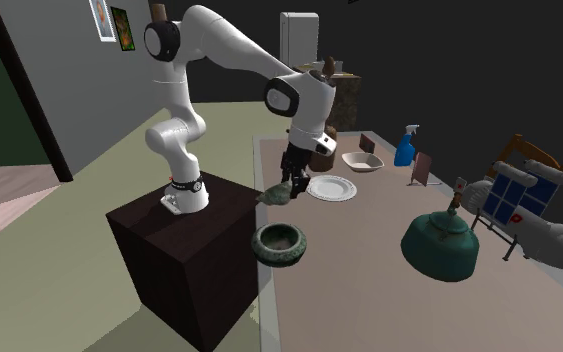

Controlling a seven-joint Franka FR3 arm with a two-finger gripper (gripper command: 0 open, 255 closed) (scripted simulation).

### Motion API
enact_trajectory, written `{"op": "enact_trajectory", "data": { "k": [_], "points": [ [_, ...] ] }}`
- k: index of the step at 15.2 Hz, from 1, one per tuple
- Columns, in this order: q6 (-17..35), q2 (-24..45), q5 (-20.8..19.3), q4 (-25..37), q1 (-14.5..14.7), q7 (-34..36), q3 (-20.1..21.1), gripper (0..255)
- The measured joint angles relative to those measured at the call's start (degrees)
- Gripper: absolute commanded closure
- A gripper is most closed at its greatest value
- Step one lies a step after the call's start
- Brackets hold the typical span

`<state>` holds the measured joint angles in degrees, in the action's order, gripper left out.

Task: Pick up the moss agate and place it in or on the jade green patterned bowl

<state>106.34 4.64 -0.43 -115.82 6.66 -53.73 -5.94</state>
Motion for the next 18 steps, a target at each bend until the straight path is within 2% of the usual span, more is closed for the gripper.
{"op": "enact_trajectory", "data": {
  "k": [5, 18],
  "points": [
    [-2.4, 5.4, -0.4, 7.9, -3.0, -5.3, -2.4, 255],
    [5.7, 9.7, 0.1, 4.0, -3.5, -6.0, -2.5, 255]
  ]
}}
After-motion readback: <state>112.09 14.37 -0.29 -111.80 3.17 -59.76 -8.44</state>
